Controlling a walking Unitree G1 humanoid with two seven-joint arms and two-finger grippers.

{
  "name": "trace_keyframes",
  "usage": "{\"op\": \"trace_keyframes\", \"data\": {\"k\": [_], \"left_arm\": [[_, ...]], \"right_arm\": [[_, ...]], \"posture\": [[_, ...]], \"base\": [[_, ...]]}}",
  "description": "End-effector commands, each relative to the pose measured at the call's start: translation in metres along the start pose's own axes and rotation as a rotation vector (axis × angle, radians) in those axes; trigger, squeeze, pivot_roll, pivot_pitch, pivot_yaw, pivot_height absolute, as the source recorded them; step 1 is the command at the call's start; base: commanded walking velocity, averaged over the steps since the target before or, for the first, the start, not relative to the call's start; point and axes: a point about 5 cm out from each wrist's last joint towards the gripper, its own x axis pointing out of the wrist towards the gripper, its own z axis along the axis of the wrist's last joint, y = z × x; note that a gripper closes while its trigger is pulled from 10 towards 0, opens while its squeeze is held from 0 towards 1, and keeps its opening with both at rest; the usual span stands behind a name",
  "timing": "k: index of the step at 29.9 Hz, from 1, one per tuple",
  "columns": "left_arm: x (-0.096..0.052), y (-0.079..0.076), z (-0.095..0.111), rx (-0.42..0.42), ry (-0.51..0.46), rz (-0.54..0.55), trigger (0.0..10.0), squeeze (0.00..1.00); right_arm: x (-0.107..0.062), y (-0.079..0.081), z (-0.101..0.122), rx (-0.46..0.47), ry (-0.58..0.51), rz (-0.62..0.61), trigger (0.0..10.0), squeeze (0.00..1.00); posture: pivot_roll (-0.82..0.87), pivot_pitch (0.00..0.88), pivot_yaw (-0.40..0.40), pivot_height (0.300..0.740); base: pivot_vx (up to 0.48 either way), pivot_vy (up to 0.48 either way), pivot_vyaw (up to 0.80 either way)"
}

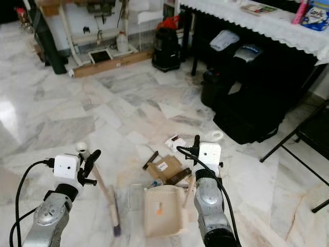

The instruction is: Sweep floor

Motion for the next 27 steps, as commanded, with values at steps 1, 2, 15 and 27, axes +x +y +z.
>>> {"op": "trace_keyframes", "data": {"k": [1,2,15,27], "left_arm": [[0.005,-0.002,0.008,0.000,-0.043,-0.015,10.0,0.00],[0.005,-0.001,0.010,-0.009,-0.055,-0.016,10.0,0.00],[0.007,-0.004,0.015,-0.029,-0.070,-0.057,10.0,0.00],[0.005,-0.004,0.007,-0.054,-0.031,-0.078,10.0,0.00]], "right_arm": [[0.003,-0.004,0.007,-0.013,-0.031,-0.011,10.0,0.00],[0.002,-0.003,0.006,-0.013,-0.030,-0.012,10.0,0.00],[-0.010,-0.013,-0.013,-0.055,0.049,-0.061,10.0,0.00],[-0.012,-0.020,-0.017,-0.074,0.069,-0.095,10.0,0.00]], "posture": [[0.16,0.030,-0.011,0.740],[0.16,0.028,-0.011,0.740],[0.16,0.027,-0.010,0.740],[0.16,0.037,-0.007,0.740]], "base": [[0.000,0.000,0.00],[0.000,0.000,0.00],[0.000,0.000,0.00],[0.000,0.000,0.00]]}}
